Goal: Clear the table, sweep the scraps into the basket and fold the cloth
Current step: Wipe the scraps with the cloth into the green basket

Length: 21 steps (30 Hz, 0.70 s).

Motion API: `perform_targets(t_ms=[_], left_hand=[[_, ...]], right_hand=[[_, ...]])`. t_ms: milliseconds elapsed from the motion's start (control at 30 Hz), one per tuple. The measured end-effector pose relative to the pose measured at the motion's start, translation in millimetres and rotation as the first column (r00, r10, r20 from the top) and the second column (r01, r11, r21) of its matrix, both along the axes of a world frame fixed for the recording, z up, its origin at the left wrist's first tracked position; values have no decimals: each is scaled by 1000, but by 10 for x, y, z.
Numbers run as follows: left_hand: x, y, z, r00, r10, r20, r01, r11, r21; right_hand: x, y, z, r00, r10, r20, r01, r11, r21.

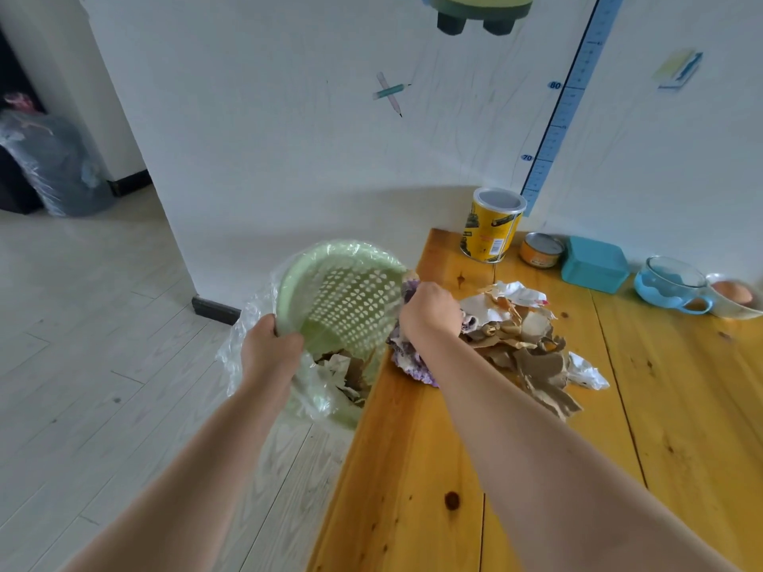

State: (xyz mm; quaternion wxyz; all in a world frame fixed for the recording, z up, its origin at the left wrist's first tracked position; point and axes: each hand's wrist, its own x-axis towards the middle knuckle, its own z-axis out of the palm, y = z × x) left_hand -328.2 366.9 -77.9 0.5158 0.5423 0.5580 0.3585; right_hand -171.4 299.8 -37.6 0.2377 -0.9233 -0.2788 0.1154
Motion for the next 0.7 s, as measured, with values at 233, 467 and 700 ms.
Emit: perform_targets(t_ms=[233,467,700], left_hand=[[3,-82,-62,999,9,43,-6,998,-68],[-93,-165,29,996,18,86,-14,999,-40],[-63,-228,126,1000,21,7,-21,1000,-8]], right_hand=[[-362,51,-12,980,171,-101,-161,982,100],[-571,-119,62,954,299,-30,-278,915,292],[-522,-249,274,964,267,12,-248,875,417]])
